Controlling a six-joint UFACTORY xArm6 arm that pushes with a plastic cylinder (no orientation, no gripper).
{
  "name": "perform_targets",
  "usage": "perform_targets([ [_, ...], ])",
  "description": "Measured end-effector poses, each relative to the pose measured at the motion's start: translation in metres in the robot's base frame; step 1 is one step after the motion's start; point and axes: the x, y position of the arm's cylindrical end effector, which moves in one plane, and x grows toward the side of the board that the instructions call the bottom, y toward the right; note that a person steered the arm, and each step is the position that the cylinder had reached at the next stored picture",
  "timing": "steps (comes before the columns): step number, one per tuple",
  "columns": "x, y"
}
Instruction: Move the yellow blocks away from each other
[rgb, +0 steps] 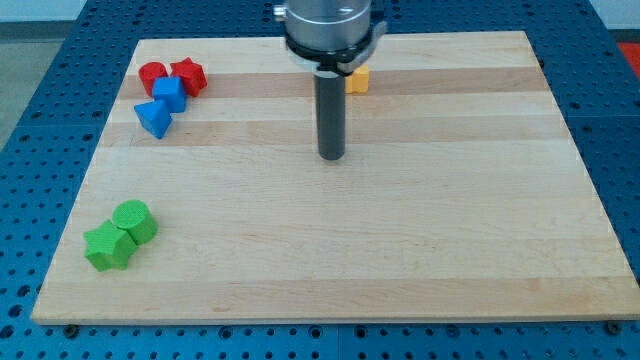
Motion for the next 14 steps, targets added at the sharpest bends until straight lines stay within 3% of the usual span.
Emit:
perform_targets([
  [1,-0.008,0.011],
  [2,-0.062,0.056],
  [3,-0.083,0.085],
  [4,-0.091,0.085],
  [6,-0.193,0.051],
  [9,-0.180,0.021],
  [13,-0.019,0.011],
  [14,-0.016,0.011],
])
